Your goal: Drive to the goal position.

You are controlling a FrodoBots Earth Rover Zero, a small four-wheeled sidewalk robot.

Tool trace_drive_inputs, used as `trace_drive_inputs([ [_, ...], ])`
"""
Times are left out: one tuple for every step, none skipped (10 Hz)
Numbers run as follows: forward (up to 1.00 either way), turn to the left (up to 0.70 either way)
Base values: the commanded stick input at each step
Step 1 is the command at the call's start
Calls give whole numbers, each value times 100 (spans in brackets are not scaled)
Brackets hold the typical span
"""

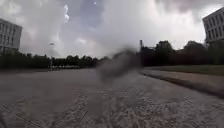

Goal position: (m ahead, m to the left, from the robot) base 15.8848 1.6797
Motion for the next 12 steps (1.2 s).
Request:
trace_drive_inputs([
  [70,0],
  [70,0],
  [70,0],
  [70,0],
  [70,0],
  [70,0],
  [70,0],
  [70,0],
  [70,0],
  [70,0],
  [70,0],
  [70,0],
])
